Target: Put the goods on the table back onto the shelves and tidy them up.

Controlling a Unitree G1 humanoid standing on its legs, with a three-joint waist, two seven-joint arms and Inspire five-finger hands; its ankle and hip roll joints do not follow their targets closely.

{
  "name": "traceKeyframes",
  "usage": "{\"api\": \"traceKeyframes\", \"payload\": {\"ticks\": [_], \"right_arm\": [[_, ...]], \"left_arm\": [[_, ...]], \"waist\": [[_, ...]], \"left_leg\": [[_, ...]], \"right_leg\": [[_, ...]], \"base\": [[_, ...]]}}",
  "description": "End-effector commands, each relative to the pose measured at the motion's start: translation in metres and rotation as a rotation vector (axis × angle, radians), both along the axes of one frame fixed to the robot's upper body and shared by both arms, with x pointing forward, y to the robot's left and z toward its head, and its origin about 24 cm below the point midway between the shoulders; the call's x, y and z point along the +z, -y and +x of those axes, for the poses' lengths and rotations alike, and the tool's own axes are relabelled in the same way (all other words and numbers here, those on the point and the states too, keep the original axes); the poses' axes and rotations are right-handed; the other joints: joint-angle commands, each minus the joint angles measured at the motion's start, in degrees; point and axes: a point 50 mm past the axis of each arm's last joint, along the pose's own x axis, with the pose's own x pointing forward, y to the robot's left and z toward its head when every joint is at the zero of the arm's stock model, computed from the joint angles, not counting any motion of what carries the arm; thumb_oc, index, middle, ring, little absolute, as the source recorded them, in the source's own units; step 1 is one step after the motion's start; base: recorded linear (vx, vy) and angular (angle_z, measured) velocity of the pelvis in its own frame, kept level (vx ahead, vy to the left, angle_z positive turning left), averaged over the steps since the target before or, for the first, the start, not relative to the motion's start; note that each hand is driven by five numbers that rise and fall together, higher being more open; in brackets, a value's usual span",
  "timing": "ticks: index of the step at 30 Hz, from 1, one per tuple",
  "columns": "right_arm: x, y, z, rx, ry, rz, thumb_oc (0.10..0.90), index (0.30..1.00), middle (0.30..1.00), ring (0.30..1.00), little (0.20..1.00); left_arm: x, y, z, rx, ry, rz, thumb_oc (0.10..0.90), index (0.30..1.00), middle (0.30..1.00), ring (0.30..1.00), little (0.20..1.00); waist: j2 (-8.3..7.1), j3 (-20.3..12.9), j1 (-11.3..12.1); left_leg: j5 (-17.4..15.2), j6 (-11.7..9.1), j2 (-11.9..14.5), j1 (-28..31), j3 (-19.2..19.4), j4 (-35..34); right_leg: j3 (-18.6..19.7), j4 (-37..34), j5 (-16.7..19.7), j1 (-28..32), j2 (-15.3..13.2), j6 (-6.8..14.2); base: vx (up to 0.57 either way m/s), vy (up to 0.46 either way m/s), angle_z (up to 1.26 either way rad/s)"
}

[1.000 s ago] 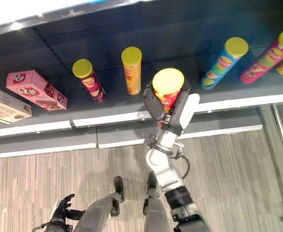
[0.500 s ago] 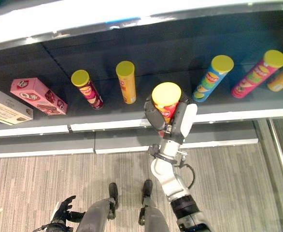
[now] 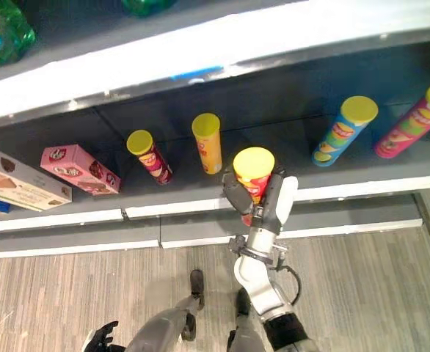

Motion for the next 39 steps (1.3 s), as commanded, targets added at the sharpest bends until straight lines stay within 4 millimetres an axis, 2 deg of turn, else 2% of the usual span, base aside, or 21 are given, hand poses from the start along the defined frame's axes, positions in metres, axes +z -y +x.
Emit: {"api": "traceKeyframes", "payload": {"ticks": [1,3,4,5,6,7,8,9,11,12,15,18,20,21,23,24,26,32,33,39], "right_arm": [[0.054,-0.017,0.006,0.083,0.272,0.014,0.400,0.300,0.300,0.300,0.300],[0.050,-0.021,0.008,0.108,0.238,0.051,0.400,0.300,0.300,0.300,0.300],[0.050,-0.021,0.008,0.109,0.238,0.052,0.400,0.300,0.300,0.300,0.300],[0.049,-0.025,0.007,0.124,0.231,0.060,0.400,0.300,0.300,0.300,0.300],[0.048,-0.026,0.005,0.131,0.229,0.064,0.400,0.300,0.300,0.300,0.300],[0.051,-0.025,0.005,0.131,0.239,0.047,0.400,0.300,0.300,0.300,0.300],[0.056,-0.023,0.005,0.134,0.243,0.023,0.400,0.300,0.300,0.300,0.300],[0.051,-0.018,0.003,0.107,0.228,0.038,0.400,0.300,0.300,0.300,0.300],[0.041,-0.012,-0.004,0.082,0.199,0.067,0.400,0.300,0.300,0.300,0.300],[0.039,-0.011,-0.005,0.080,0.193,0.068,0.400,0.300,0.300,0.300,0.300],[0.035,-0.015,-0.011,0.100,0.185,0.081,0.400,0.300,0.300,0.300,0.300],[0.031,-0.018,-0.014,0.109,0.171,0.102,0.400,0.300,0.300,0.300,0.300],[0.027,-0.023,-0.015,0.141,0.157,0.126,0.400,0.300,0.300,0.300,0.300],[0.026,-0.029,-0.016,0.171,0.149,0.150,0.400,0.300,0.300,0.300,0.300],[0.025,-0.029,-0.017,0.172,0.146,0.148,0.400,0.300,0.300,0.300,0.300],[0.022,-0.034,-0.023,0.212,0.130,0.157,0.400,0.300,0.300,0.300,0.300],[0.020,-0.039,-0.028,0.252,0.113,0.164,0.400,0.300,0.300,0.300,0.300],[0.011,-0.056,-0.034,0.329,0.069,0.182,0.400,0.300,0.300,0.300,0.300],[0.010,-0.063,-0.032,0.355,0.060,0.174,0.400,0.300,0.300,0.300,0.300],[0.015,-0.062,-0.021,0.319,0.085,0.142,0.400,0.300,0.300,0.300,0.300]], "left_arm": [[0.003,-0.016,0.003,0.014,0.018,0.052,0.800,0.900,0.900,0.900,0.900],[0.004,-0.026,0.001,0.057,0.018,0.067,0.800,0.900,0.900,0.900,0.900],[0.005,-0.026,0.001,0.057,0.018,0.068,0.800,0.900,0.900,0.900,0.900],[0.005,-0.029,-0.001,0.072,0.015,0.073,0.800,0.900,0.900,0.900,0.900],[0.005,-0.032,0.000,0.082,0.016,0.081,0.800,0.900,0.900,0.900,0.900],[0.006,-0.033,0.003,0.076,0.023,0.085,0.800,0.900,0.900,0.900,0.900],[0.007,-0.034,0.007,0.062,0.037,0.087,0.800,0.900,0.900,0.900,0.900],[0.008,-0.034,0.008,0.069,0.042,0.083,0.800,0.900,0.900,0.900,0.900],[0.004,-0.034,-0.005,0.093,-0.001,0.078,0.800,0.900,0.900,0.900,0.900],[0.003,-0.034,-0.009,0.097,-0.017,0.076,0.800,0.900,0.900,0.900,0.900],[-0.001,-0.032,-0.020,0.094,-0.057,0.060,0.800,0.900,0.900,0.900,0.900],[-0.001,-0.031,-0.022,0.119,-0.053,0.055,0.800,0.900,0.900,0.900,0.900],[0.000,-0.030,-0.022,0.127,-0.045,0.053,0.800,0.900,0.900,0.900,0.900],[0.001,-0.022,-0.008,0.119,-0.009,0.045,0.800,0.900,0.900,0.900,0.900],[0.001,-0.025,-0.005,0.123,-0.015,0.071,0.800,0.900,0.900,0.900,0.900],[0.002,-0.019,0.005,0.113,0.010,0.059,0.800,0.900,0.900,0.900,0.900],[0.002,-0.016,0.007,0.125,0.017,0.050,0.800,0.900,0.900,0.900,0.900],[0.000,-0.012,0.005,0.152,0.015,0.046,0.800,0.900,0.900,0.900,0.900],[0.000,-0.011,0.004,0.145,0.020,0.044,0.800,0.900,0.900,0.900,0.900],[-0.001,-0.010,0.000,0.142,0.002,0.046,0.800,0.900,0.900,0.900,0.900]], "waist": [[-0.58,-3.54,1.56],[-0.03,-2.47,0.76],[-0.10,-2.46,0.78],[0.18,-2.10,0.58],[0.54,-2.10,0.24],[0.79,-1.10,-1.45],[0.12,-0.22,-3.42],[-1.26,-0.26,-4.28],[-3.04,-2.24,-3.38],[-3.38,-2.91,-3.12],[-3.48,-4.01,-2.60],[-3.32,-4.50,-2.53],[-3.09,-4.60,-2.36],[-3.09,-4.61,-2.69],[-3.21,-4.66,-3.01],[-3.49,-4.77,-3.52],[-3.68,-5.00,-3.97],[-3.95,-4.99,-4.11],[-4.01,-4.78,-3.62],[-3.81,-4.48,-2.81]], "left_leg": [[-5.43,-0.55,-0.77,2.14,0.34,2.52],[-7.15,0.63,-0.19,4.63,1.66,2.78],[-7.16,0.65,-0.24,4.63,1.71,2.78],[-7.51,0.51,0.27,4.96,2.04,3.07],[-8.02,-0.04,1.36,5.17,2.50,3.12],[-9.28,-1.02,2.03,6.71,1.71,3.48],[-10.48,-1.37,2.00,7.47,1.34,4.80],[-11.82,-1.37,1.38,7.41,0.85,7.19],[-11.84,-1.85,1.01,7.70,0.06,7.36],[-11.25,-2.08,1.10,7.57,-0.08,6.77],[-10.27,-2.75,1.84,7.51,-1.15,4.72],[-9.87,-2.85,1.84,7.35,-1.62,3.94],[-9.42,-2.96,1.78,7.00,-1.94,3.43],[-9.48,-3.05,1.90,7.18,-1.96,3.10],[-9.39,-3.02,1.82,7.24,-1.95,2.97],[-9.40,-2.95,1.72,7.26,-1.86,2.80],[-9.43,-2.90,1.60,7.21,-1.59,2.54],[-9.20,-2.79,1.29,6.49,-1.37,2.34],[-9.22,-2.66,1.09,5.92,-1.30,2.60],[-9.68,-2.26,0.58,5.12,-1.13,3.34]], "right_leg": [[-1.50,6.32,-6.92,3.53,0.83,1.76],[-1.98,14.59,-6.29,-0.20,-1.37,3.69],[-1.91,14.79,-6.39,-0.31,-1.42,3.71],[-1.77,14.99,-5.86,-0.85,-2.80,4.20],[-1.65,13.28,-3.69,-1.99,-5.62,4.14],[0.63,9.64,-0.88,-4.11,-8.47,4.92],[4.18,4.43,3.65,-6.51,-10.57,5.47],[5.79,-0.07,4.70,-4.92,-10.91,6.31],[4.15,-3.69,6.89,-1.56,-10.29,7.47],[3.73,-4.43,7.25,-1.33,-10.04,7.51],[2.20,-5.40,7.10,0.13,-8.96,7.38],[1.62,-5.75,7.03,0.11,-8.34,7.27],[1.28,-5.91,7.10,-0.13,-8.13,7.24],[1.15,-5.86,6.90,-0.01,-8.07,7.23],[1.22,-5.75,6.89,-0.09,-8.06,7.20],[1.42,-5.64,6.93,-0.27,-8.10,7.15],[1.67,-5.64,7.07,-0.70,-8.16,7.18],[2.21,-5.66,7.65,-1.87,-8.32,7.22],[2.42,-5.68,8.06,-2.43,-8.48,7.31],[2.56,-5.84,8.65,-3.07,-8.90,7.52]], "base": [[0.06,0.188,-0.32],[0.03,0.096,-0.44],[0.03,0.013,-0.53],[0.03,-0.078,-0.42],[0.06,-0.178,-0.28],[0.09,-0.284,-0.15],[0.11,-0.299,-0.24],[0.13,-0.239,0.07],[0.12,-0.202,0.78],[0.04,-0.220,0.81],[-0.02,-0.115,0.06],[-0.01,-0.030,0.09],[-0.01,-0.013,0.07],[0.01,0.001,0.08],[0.03,0.007,0.07],[0.04,0.010,0.11],[0.03,0.029,0.08],[0.00,0.013,0.01],[-0.01,0.040,0.02],[0.00,0.034,-0.01]]}}
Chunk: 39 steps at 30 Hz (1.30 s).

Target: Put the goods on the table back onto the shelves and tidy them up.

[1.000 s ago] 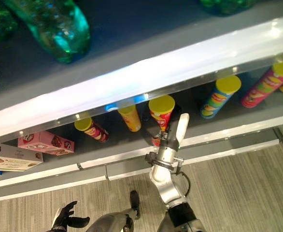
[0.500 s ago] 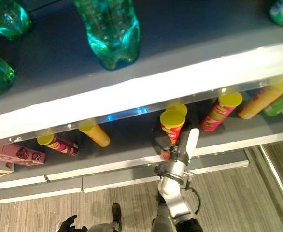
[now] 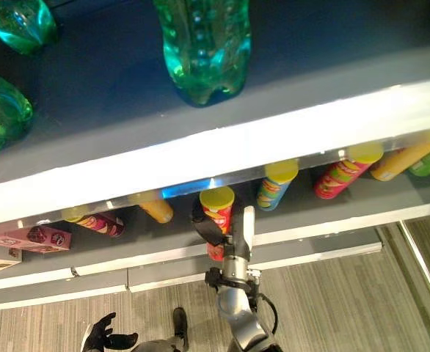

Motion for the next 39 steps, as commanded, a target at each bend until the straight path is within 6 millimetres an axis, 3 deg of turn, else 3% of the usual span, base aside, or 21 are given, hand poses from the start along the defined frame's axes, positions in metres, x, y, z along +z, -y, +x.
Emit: {"api": "traceKeyframes", "payload": {"ticks": [1,10,12,14,28,39], "right_arm": [[0.056,-0.009,0.014,0.024,0.321,0.073,0.400,0.300,0.300,0.300,0.300],[0.078,0.009,0.030,-0.120,0.430,0.038,0.400,0.300,0.300,0.300,0.300],[0.099,0.015,0.041,-0.202,0.530,0.014,0.400,0.300,0.300,0.300,0.300],[0.105,0.016,0.045,-0.219,0.556,0.010,0.400,0.300,0.300,0.300,0.300],[0.127,0.021,0.055,-0.311,0.661,0.001,0.400,0.300,0.300,0.300,0.300],[0.135,0.027,0.061,-0.357,0.687,0.015,0.400,0.300,0.300,0.300,0.300]], "left_arm": [[-0.001,-0.012,-0.006,-0.006,-0.026,0.073,0.800,0.900,0.900,0.900,0.900],[0.000,-0.006,-0.003,-0.041,-0.015,0.068,0.800,0.900,0.900,0.900,0.900],[0.003,-0.002,0.009,-0.082,0.027,0.091,0.800,0.900,0.900,0.900,0.900],[0.005,0.000,0.014,-0.099,0.046,0.099,0.800,0.900,0.900,0.900,0.900],[0.022,0.004,0.047,-0.151,0.220,0.155,0.800,0.900,0.900,0.900,0.900],[0.028,0.004,0.055,-0.169,0.272,0.176,0.800,0.900,0.900,0.900,0.900]], "waist": [[0.50,-0.13,1.46],[1.62,-0.18,2.45],[3.60,1.21,3.10],[4.30,1.76,3.36],[7.36,3.11,4.97],[8.70,3.56,6.14]], "left_leg": [[-3.13,2.45,-1.37,-4.72,0.53,5.17],[-3.56,2.98,-2.48,-6.60,0.33,6.13],[-3.72,3.21,-3.33,-9.53,0.34,7.84],[-3.96,3.32,-3.81,-11.04,0.43,8.95],[-6.00,3.89,-6.71,-17.76,0.96,13.50],[-7.13,4.09,-7.29,-21.35,1.46,16.30]], "right_leg": [[0.38,1.34,-3.88,2.88,-1.97,4.13],[0.34,1.39,-2.27,0.96,-3.17,4.60],[0.27,1.39,-1.05,-1.07,-4.16,4.90],[0.29,1.46,-0.38,-2.07,-4.58,5.05],[-0.91,1.80,4.00,-6.43,-7.85,6.48],[-1.49,1.92,5.56,-8.99,-9.17,6.88]], "base": [[0.01,0.037,0.01],[0.00,0.019,0.00],[-0.04,0.089,0.06],[-0.04,0.069,0.11],[0.00,0.037,0.06],[0.01,0.001,0.04]]}}
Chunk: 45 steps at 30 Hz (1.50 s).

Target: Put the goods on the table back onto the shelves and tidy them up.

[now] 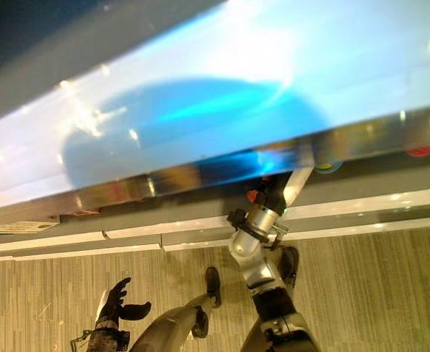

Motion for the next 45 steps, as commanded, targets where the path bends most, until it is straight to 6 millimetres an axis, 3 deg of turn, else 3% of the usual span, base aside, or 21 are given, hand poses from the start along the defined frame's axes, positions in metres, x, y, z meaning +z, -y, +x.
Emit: {"api": "traceKeyframes", "payload": {"ticks": [1,5,9,10,12,14,15,21,32,37,39,45], "right_arm": [[0.060,-0.015,0.003,0.048,0.306,-0.034,0.400,0.300,0.300,0.300,0.300],[0.064,-0.015,0.006,0.040,0.322,-0.018,0.400,0.300,0.300,0.300,0.300],[0.065,-0.015,0.007,0.046,0.323,-0.011,0.400,0.300,0.300,0.300,0.300],[0.065,-0.012,0.007,0.038,0.319,-0.019,0.400,0.300,0.300,0.300,0.300],[0.056,-0.034,0.012,0.098,0.278,0.002,0.400,0.300,0.300,0.300,0.300],[0.059,-0.039,0.016,0.097,0.286,0.000,0.400,0.300,0.300,0.300,0.300],[0.068,-0.036,0.024,0.067,0.294,-0.043,0.400,0.300,0.300,0.300,0.300],[0.079,-0.028,0.027,0.037,0.319,-0.073,0.400,0.300,0.300,0.300,0.300],[0.078,-0.020,0.028,0.015,0.311,-0.053,0.400,0.300,0.300,0.300,0.300],[0.070,-0.020,0.026,0.039,0.288,0.006,0.400,0.300,0.300,0.300,0.300],[0.063,-0.025,0.027,0.085,0.253,0.030,0.800,0.900,0.900,0.900,0.900],[0.057,-0.033,0.024,0.142,0.242,0.070,0.800,0.900,0.900,0.900,0.900]], "left_arm": [[0.008,-0.022,0.005,0.011,0.062,0.113,0.800,0.900,0.900,0.900,0.900],[0.019,-0.022,0.020,-0.003,0.150,0.136,0.800,0.900,0.900,0.900,0.900],[0.021,-0.021,0.023,-0.006,0.165,0.140,0.800,0.900,0.900,0.900,0.900],[0.026,-0.046,0.028,0.059,0.164,0.182,0.800,0.900,0.900,0.900,0.900],[0.033,-0.039,0.028,0.023,0.235,0.185,0.800,0.900,0.900,0.900,0.900],[0.036,-0.038,0.029,0.010,0.260,0.179,0.800,0.900,0.900,0.900,0.900],[0.039,-0.035,0.032,-0.005,0.286,0.169,0.800,0.900,0.900,0.900,0.900],[0.050,-0.032,0.045,-0.034,0.349,0.188,0.800,0.900,0.900,0.900,0.900],[0.060,-0.037,0.052,-0.077,0.398,0.247,0.800,0.900,0.900,0.900,0.900],[0.071,-0.042,0.062,-0.101,0.451,0.314,0.800,0.900,0.900,0.900,0.900],[0.076,-0.046,0.066,-0.100,0.475,0.349,0.800,0.900,0.900,0.900,0.900],[0.093,-0.055,0.076,-0.131,0.558,0.469,0.800,0.900,0.900,0.900,0.900]], "waist": [[3.73,0.21,2.52],[3.54,0.04,2.89],[3.39,-0.04,3.06],[3.44,-0.10,2.94],[3.94,0.08,3.98],[4.04,0.01,4.47],[4.02,-0.16,5.13],[3.71,-0.36,5.29],[2.21,-0.89,4.86],[2.24,-0.45,4.09],[2.18,-0.44,3.73],[1.51,-0.82,3.20]], "left_leg": [[-6.26,0.25,-0.97,-3.57,1.52,7.11],[-6.99,0.40,-1.27,-5.20,1.32,8.27],[-7.31,0.54,-1.36,-5.94,1.29,8.92],[-7.47,0.60,-1.52,-6.10,1.70,9.23],[-7.36,0.53,-1.37,-6.21,1.66,8.88],[-7.32,0.49,-1.32,-6.25,1.58,8.71],[-7.43,0.51,-1.49,-6.77,1.48,9.06],[-7.75,0.53,-1.67,-7.69,1.23,9.60],[-8.54,0.95,-1.82,-8.78,0.64,10.63],[-8.78,1.03,-1.69,-9.17,0.86,11.13],[-8.82,1.04,-1.57,-9.38,1.01,11.20],[-8.84,1.07,-1.29,-9.18,1.18,10.72]], "right_leg": [[-2.69,1.77,0.86,4.31,-2.05,5.13],[-3.19,1.88,1.51,3.54,-2.47,5.27],[-3.37,2.01,1.67,3.13,-2.57,5.26],[-3.24,2.05,2.25,2.83,-2.52,5.36],[-3.55,1.66,2.44,2.54,-2.48,5.28],[-3.76,1.42,2.53,2.53,-2.44,5.39],[-4.02,1.34,2.67,2.48,-2.44,5.57],[-4.58,1.45,2.96,2.23,-2.66,5.74],[-4.54,2.35,3.12,1.18,-2.69,5.53],[-3.97,2.71,2.92,0.38,-2.81,5.38],[-3.85,2.84,2.93,-0.09,-2.85,5.37],[-4.09,2.95,3.42,-0.27,-2.67,5.57]], "base": [[0.02,0.001,0.09],[0.02,-0.019,0.08],[0.00,-0.008,0.02],[0.02,0.050,0.00],[0.02,0.020,-0.01],[0.02,-0.034,-0.19],[0.02,-0.041,-0.14],[0.02,-0.018,0.09],[0.01,-0.025,0.04],[-0.01,0.002,-0.33],[0.00,0.002,-0.02],[-0.01,-0.006,0.03]]}}
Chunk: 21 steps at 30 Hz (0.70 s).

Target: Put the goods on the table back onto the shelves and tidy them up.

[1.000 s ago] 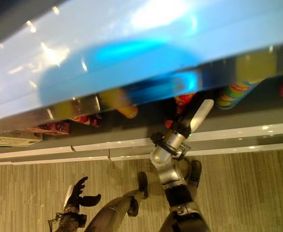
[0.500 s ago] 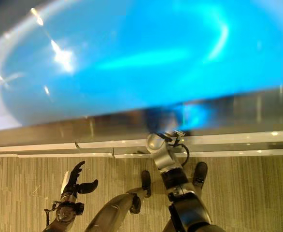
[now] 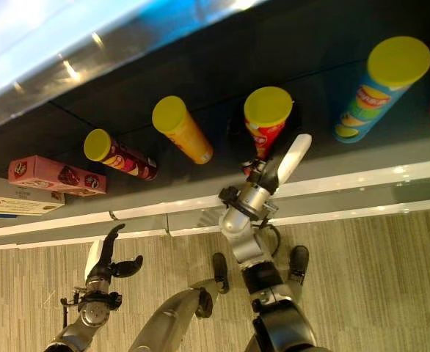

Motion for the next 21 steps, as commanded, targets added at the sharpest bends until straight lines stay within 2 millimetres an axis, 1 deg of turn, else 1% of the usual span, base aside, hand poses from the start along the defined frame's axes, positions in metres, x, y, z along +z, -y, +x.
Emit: {"api": "traceKeyframes", "payload": {"ticks": [1,3,6,9,13,15,16,17,21], "right_arm": [[0.042,-0.010,-0.001,0.096,0.207,-0.018,0.800,0.900,0.900,0.900,0.900],[0.043,-0.010,-0.002,0.094,0.214,-0.013,0.800,0.900,0.900,0.900,0.900],[0.043,-0.011,-0.003,0.096,0.220,-0.023,0.800,0.900,0.900,0.900,0.900],[0.042,-0.012,-0.003,0.102,0.210,-0.046,0.800,0.900,0.900,0.900,0.900],[0.034,-0.009,-0.005,0.100,0.184,-0.062,0.800,0.900,0.900,0.900,0.900],[0.028,-0.009,-0.007,0.105,0.165,-0.059,0.800,0.900,0.900,0.900,0.900],[0.023,-0.009,-0.008,0.111,0.148,-0.061,0.800,0.900,0.900,0.900,0.900],[0.015,-0.010,-0.010,0.124,0.118,-0.062,0.800,0.900,0.900,0.900,0.900],[0.008,-0.006,-0.011,0.110,0.092,-0.063,0.800,0.900,0.900,0.900,0.900]], "left_arm": [[0.021,-0.029,0.005,0.048,0.117,0.140,0.800,0.900,0.900,0.900,0.900],[0.033,-0.028,0.014,0.013,0.175,0.182,0.800,0.900,0.900,0.900,0.900],[0.041,-0.029,0.018,-0.009,0.213,0.219,0.800,0.900,0.900,0.900,0.900],[0.045,-0.030,0.020,-0.018,0.227,0.243,0.800,0.900,0.900,0.900,0.900],[0.043,-0.032,0.019,-0.022,0.211,0.250,0.800,0.900,0.900,0.900,0.900],[0.041,-0.033,0.019,-0.016,0.199,0.251,0.800,0.900,0.900,0.900,0.900],[0.039,-0.034,0.018,-0.015,0.187,0.253,0.800,0.900,0.900,0.900,0.900],[0.035,-0.036,0.016,-0.012,0.162,0.259,0.800,0.900,0.900,0.900,0.900],[0.031,-0.040,0.012,-0.002,0.138,0.267,0.800,0.900,0.900,0.900,0.900]], "waist": [[0.74,0.79,2.25],[0.27,0.88,1.88],[-0.14,0.95,1.45],[-0.57,0.93,1.24],[-1.50,0.30,1.07],[-2.21,0.10,1.00],[-2.82,-0.02,0.81],[-3.76,-0.15,0.49],[-4.86,-0.44,0.37]], "left_leg": [[-7.67,-2.71,-1.54,4.03,-2.19,-0.15],[-7.75,-2.67,-1.40,4.22,-2.26,-0.08],[-7.72,-2.60,-1.34,4.44,-2.36,-0.23],[-7.52,-2.57,-1.37,5.14,-2.61,-0.77],[-7.24,-2.52,-1.44,6.84,-2.90,-1.90],[-7.13,-2.58,-1.31,7.81,-3.11,-2.53],[-7.18,-2.54,-1.19,8.34,-3.19,-2.62],[-7.21,-2.52,-1.12,9.49,-3.40,-3.00],[-6.99,-2.57,-0.92,10.82,-3.74,-3.88]], "right_leg": [[-2.40,-2.99,6.35,5.74,-1.20,5.15],[-2.37,-2.69,6.48,5.78,-1.07,5.17],[-2.39,-2.66,6.51,5.93,-0.96,5.20],[-2.22,-2.49,6.51,6.16,-0.89,5.22],[-2.50,-2.38,7.02,7.36,-1.04,5.43],[-2.62,-2.52,7.16,8.20,-0.95,5.46],[-2.65,-2.48,7.35,8.69,-0.81,5.53],[-2.68,-2.58,7.89,9.67,-0.73,5.63],[-3.05,-2.86,8.38,10.79,-0.61,5.72]], "base": [[0.00,0.000,0.00],[0.00,0.000,0.00],[0.00,0.000,0.00],[0.00,0.000,0.00],[0.00,0.000,0.00],[-0.01,-0.020,0.01],[-0.01,-0.062,0.00],[-0.01,-0.062,-0.01],[0.00,-0.013,0.00]]}}
